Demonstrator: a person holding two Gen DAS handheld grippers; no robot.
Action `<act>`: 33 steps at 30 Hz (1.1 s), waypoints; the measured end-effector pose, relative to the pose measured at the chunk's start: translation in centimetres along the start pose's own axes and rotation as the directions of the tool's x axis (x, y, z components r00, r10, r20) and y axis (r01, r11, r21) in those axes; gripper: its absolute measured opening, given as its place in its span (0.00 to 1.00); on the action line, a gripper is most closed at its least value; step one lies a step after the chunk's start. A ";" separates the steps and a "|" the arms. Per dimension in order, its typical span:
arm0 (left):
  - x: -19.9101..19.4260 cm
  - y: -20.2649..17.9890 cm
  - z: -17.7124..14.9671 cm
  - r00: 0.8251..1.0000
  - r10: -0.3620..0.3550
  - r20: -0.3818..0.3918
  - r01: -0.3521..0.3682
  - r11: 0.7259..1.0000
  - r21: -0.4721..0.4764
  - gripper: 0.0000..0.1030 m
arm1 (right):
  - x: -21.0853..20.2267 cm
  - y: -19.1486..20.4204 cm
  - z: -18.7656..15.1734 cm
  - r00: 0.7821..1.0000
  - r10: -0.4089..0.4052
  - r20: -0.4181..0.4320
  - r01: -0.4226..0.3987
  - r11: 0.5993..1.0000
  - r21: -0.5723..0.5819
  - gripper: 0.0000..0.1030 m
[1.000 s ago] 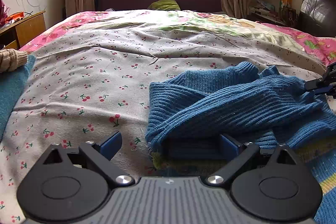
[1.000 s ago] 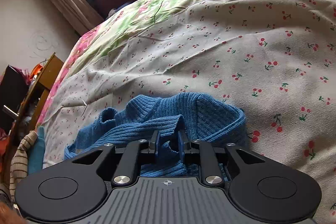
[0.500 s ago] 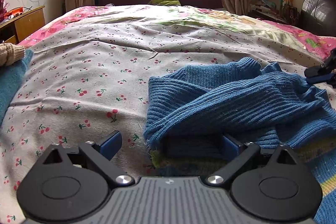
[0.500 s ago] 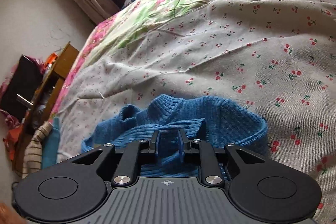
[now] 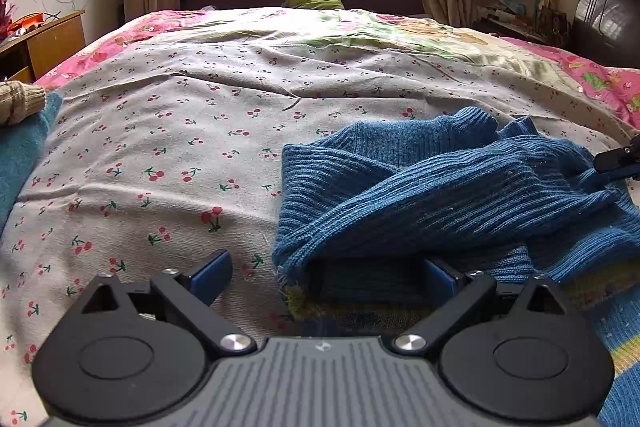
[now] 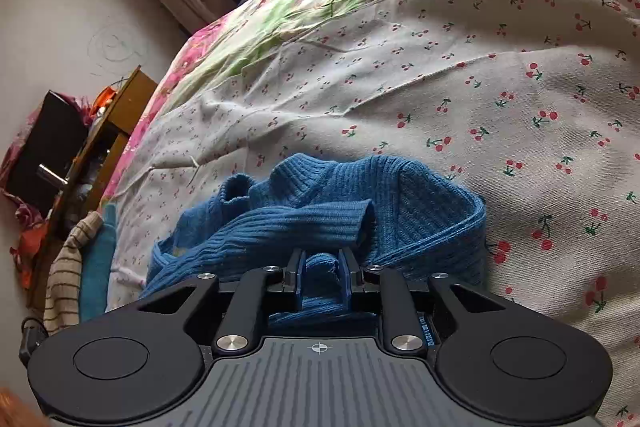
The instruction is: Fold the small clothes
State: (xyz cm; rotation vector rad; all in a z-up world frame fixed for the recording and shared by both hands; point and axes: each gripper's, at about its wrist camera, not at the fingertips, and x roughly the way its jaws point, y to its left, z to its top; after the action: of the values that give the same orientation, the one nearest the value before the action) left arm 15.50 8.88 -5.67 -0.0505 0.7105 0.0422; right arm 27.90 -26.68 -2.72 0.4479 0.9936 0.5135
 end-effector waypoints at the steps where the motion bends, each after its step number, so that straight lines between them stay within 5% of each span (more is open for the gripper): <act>1: 0.0 0.0 0.0 1.000 0.000 0.000 0.000 1.000 -0.001 1.00 | -0.1 0.3 -0.3 1.000 0.006 -0.001 -0.006 1.000 -0.021 0.19; 6: 0.0 0.0 0.0 1.000 0.000 0.000 0.000 1.000 0.000 1.00 | 0.3 2.0 -1.1 1.000 -0.005 -0.010 0.003 0.989 -0.145 0.19; 13: 0.0 0.0 0.0 1.000 -0.001 0.000 0.001 1.000 -0.001 1.00 | 1.3 1.8 -0.7 0.999 -0.038 -0.011 0.036 0.990 -0.139 0.29; 21: 0.2 0.0 -0.1 1.000 -0.003 -0.002 0.003 1.000 -0.004 1.00 | 0.5 5.2 -3.6 0.994 -0.105 0.018 0.105 0.937 -0.333 0.18; 33: 0.2 0.0 -0.2 1.000 -0.003 -0.001 0.003 1.000 -0.004 1.00 | -2.1 2.5 -1.7 0.989 -0.076 0.131 0.094 0.986 -0.140 0.24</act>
State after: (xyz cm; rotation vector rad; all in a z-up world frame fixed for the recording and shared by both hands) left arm 15.54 8.88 -5.91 -0.0550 0.7118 0.0408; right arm 24.98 -25.68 -0.69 0.3012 0.8446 0.4718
